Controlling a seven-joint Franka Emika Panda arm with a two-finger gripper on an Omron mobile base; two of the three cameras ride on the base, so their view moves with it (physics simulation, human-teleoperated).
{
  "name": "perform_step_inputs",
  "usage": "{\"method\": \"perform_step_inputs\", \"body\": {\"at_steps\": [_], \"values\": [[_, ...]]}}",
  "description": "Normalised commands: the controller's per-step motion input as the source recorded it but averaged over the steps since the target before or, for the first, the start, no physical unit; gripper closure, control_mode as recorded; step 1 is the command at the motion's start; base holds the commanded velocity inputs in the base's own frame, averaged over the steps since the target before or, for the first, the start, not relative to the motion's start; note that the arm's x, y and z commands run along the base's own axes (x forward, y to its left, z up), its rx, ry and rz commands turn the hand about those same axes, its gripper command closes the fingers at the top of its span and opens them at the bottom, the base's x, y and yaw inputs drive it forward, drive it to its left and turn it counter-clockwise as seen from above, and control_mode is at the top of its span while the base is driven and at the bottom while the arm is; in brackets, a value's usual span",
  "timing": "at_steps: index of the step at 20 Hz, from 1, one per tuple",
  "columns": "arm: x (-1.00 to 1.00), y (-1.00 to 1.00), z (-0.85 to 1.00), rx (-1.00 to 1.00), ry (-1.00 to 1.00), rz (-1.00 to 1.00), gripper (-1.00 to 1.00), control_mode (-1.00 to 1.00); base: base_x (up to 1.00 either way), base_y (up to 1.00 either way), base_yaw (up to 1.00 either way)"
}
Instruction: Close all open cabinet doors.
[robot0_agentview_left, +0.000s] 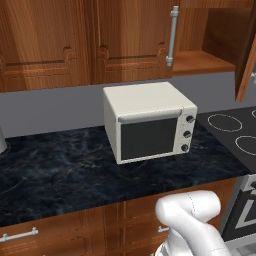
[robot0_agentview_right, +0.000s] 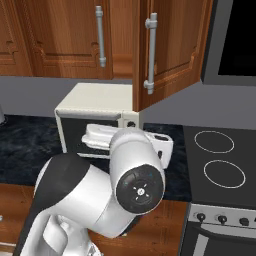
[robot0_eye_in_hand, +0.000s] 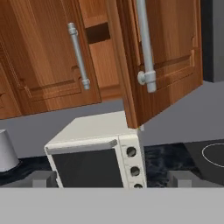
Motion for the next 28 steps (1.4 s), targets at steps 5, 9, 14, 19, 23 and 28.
{"method": "perform_step_inputs", "body": {"at_steps": [5, 9, 14, 19, 23, 28], "values": [[0.39, -0.29, 0.03, 0.08, 0.0, 0.13, -1.0, -1.0, 0.0, 0.0, 0.0], [0.39, -0.16, 0.38, 0.08, 0.0, 0.07, -1.0, -1.0, 0.0, 0.0, 0.0], [0.51, -0.02, 0.28, 0.03, 0.0, 0.04, -1.0, -1.0, 0.0, 0.0, 0.0], [0.59, 0.0, 0.01, 0.0, 0.0, 0.03, -1.0, -1.0, 0.0, 0.0, 0.0], [0.57, 0.0, -0.01, 0.0, 0.0, 0.05, -1.0, -1.0, 0.0, 0.0, 0.0], [0.51, -0.07, 0.0, 0.0, 0.0, 0.08, -1.0, -1.0, 0.0, 0.0, 0.0]]}}
